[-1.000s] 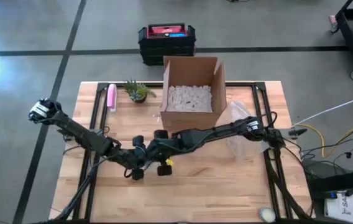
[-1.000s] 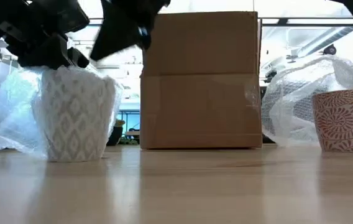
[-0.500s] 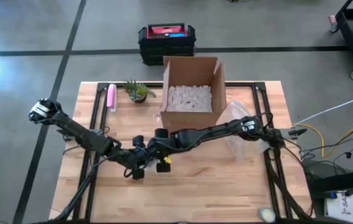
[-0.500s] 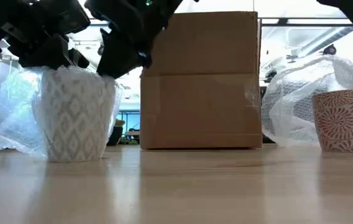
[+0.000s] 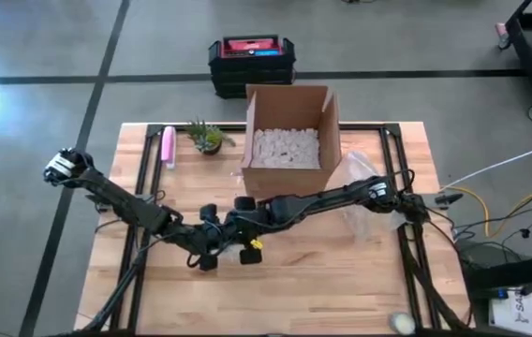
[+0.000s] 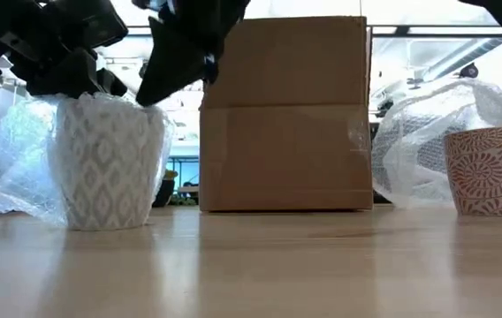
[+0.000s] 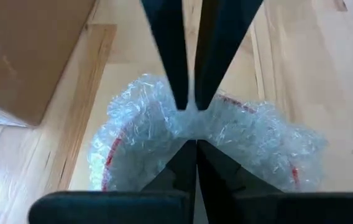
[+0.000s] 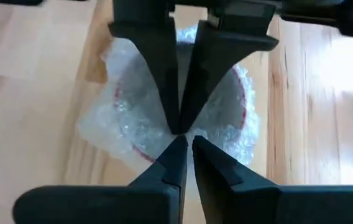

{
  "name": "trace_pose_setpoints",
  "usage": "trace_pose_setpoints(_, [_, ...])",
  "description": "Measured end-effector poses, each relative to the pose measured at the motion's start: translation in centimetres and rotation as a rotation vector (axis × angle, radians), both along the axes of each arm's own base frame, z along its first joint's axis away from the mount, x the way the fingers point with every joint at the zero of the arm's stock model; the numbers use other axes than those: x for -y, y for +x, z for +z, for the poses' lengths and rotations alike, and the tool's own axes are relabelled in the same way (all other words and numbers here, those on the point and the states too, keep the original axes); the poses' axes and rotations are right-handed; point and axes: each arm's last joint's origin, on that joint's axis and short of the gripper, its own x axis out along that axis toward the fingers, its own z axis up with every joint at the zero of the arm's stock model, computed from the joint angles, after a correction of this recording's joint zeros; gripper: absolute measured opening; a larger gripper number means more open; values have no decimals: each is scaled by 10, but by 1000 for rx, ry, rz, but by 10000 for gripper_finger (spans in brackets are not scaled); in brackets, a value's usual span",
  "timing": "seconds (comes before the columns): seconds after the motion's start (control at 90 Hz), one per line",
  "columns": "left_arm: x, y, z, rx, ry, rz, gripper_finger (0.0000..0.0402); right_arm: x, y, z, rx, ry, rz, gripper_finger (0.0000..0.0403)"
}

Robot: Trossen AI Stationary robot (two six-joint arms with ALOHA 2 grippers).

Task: Wrap mug
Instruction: Wrap the gray mug with bubble wrap

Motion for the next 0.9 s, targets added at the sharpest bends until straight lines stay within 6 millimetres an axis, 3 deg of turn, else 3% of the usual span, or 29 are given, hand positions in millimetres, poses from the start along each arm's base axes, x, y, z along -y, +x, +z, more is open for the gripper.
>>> trace_pose_setpoints(0.233, [0, -1, 9, 9, -3, -11, 4, 1, 2, -13, -4, 6, -22, 14])
trace_pose_setpoints(0.433, [-3, -6, 46, -30, 17, -13, 4, 0, 3, -14, 6, -2, -6, 14])
trace_pose_setpoints(0.622, [-5, -33, 75, -153, 5, 51, 1, 1, 4, -14, 7, -13, -5, 14])
trace_pose_setpoints(0.756, [0, -60, 64, -279, -57, 84, 1, 1, 4, -14, 6, -13, -5, 14])
trace_pose_setpoints(0.9, [22, -70, 31, -190, -157, 15, 1, 1, 4, -15, 6, -13, -5, 14])
